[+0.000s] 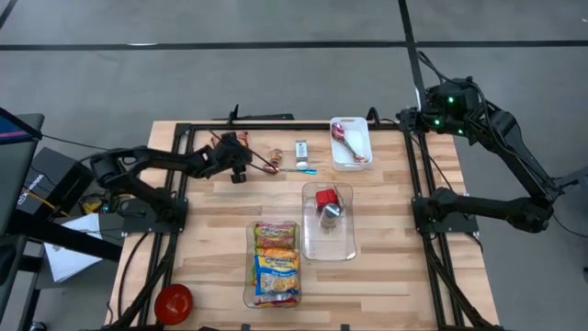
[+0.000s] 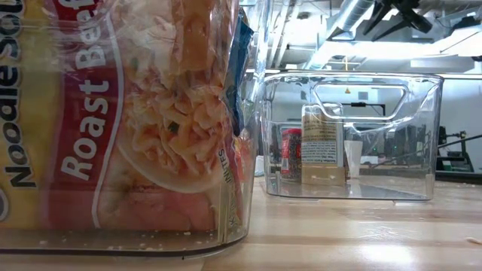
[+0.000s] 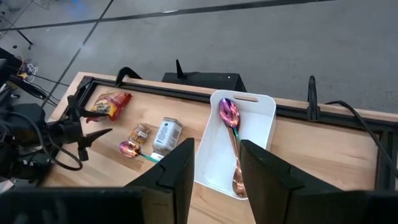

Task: Pick & Place Food Item
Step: Put the red noodle pack into the left transparent bin

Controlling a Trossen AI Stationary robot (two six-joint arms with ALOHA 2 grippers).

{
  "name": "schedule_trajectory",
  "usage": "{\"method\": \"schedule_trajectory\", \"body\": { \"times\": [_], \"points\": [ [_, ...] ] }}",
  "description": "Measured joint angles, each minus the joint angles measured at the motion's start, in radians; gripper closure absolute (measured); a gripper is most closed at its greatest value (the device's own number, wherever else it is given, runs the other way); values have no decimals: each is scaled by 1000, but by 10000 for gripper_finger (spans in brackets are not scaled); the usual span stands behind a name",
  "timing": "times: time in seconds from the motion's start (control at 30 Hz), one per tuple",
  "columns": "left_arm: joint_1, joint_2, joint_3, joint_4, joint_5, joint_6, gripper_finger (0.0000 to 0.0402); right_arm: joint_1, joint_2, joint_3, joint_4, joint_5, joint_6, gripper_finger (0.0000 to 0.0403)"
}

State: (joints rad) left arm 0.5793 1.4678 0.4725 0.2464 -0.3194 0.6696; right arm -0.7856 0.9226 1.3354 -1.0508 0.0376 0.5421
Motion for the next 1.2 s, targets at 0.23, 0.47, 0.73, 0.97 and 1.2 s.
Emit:
{"method": "schedule_trajectory", "body": {
  "times": [0.23, 0.47, 0.73, 0.97, 1.2],
  "points": [
    [0, 57, 0, 64, -80, 87, 211, 0, 0, 0, -24, 0, 8, 281],
    [39, 72, 0, 136, -144, 141, 223, 0, 0, 0, -38, 0, 19, 281],
    [78, 72, 0, 138, -147, 88, 271, 0, 0, 0, -45, 0, 19, 281],
    [66, 43, 0, 129, -160, -9, 387, 0, 0, 0, -46, 0, 19, 281],
    [62, -101, 0, 19, -146, -155, 400, 0, 0, 0, -48, 0, 24, 281]
  ]
}}
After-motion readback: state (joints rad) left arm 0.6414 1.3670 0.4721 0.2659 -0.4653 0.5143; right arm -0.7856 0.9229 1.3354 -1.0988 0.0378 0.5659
